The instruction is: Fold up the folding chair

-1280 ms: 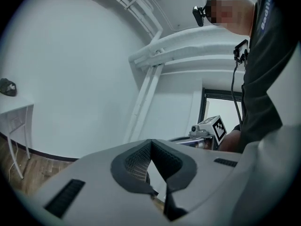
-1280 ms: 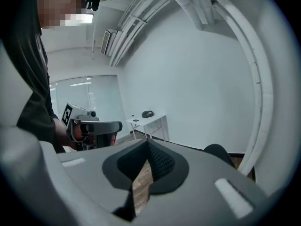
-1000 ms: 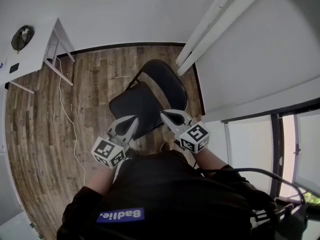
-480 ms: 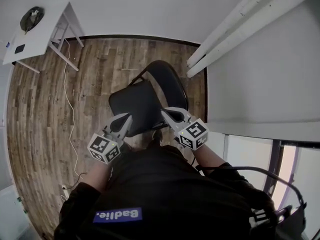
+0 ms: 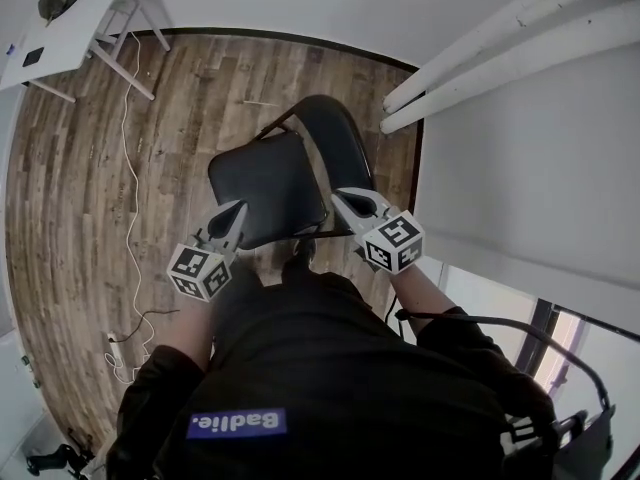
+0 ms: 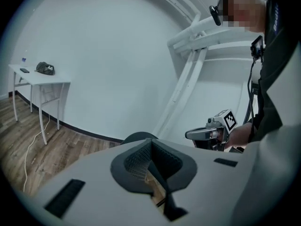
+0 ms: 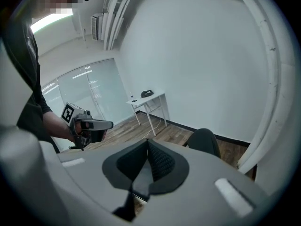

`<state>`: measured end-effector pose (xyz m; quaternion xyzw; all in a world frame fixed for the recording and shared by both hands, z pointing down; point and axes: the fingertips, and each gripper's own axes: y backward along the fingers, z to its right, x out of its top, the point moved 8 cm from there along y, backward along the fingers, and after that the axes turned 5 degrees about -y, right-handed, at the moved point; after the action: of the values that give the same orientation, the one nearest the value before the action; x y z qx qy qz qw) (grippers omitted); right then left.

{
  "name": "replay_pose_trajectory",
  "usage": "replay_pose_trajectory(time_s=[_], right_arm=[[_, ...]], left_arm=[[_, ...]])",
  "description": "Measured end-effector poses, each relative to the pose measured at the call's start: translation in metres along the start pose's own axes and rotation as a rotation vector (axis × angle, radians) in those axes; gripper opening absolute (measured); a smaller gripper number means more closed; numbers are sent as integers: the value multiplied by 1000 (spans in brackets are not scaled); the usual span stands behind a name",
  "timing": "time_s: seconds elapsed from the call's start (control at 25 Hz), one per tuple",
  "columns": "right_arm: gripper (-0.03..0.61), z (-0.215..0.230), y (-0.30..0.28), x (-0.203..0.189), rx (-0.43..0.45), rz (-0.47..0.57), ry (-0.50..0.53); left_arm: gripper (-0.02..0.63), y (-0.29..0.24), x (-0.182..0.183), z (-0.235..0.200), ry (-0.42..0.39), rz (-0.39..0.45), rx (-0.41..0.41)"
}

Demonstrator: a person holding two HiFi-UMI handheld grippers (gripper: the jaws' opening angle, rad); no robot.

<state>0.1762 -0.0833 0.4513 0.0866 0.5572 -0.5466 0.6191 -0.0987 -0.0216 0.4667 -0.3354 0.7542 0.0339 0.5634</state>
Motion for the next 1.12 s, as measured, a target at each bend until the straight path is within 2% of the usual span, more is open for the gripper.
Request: replay_pose_trajectory(time_s=[0.16, 0.36, 0.44, 0.56, 0.8, 1.12], right_arm=[[5, 7, -19, -6, -37, -29, -54], [29, 22, -49, -22, -76, -49, -165], [37, 21, -58, -27, -113, -77, -178], [59, 24, -76, -32, -164, -119, -174], [117, 39, -92, -37, -256, -175, -163], [204, 65, -97, -45, -407, -272, -5]], left_arm=[[2, -2, -21, -30, 37, -54, -31], [2, -16, -53, -69, 74, -109, -139], [9, -17, -66, -83, 97, -133, -179], [19, -17, -84, -109, 121, -156, -205], [77, -20, -127, -159, 177, -194, -211], [187, -8, -202, -211, 258, -280, -173]])
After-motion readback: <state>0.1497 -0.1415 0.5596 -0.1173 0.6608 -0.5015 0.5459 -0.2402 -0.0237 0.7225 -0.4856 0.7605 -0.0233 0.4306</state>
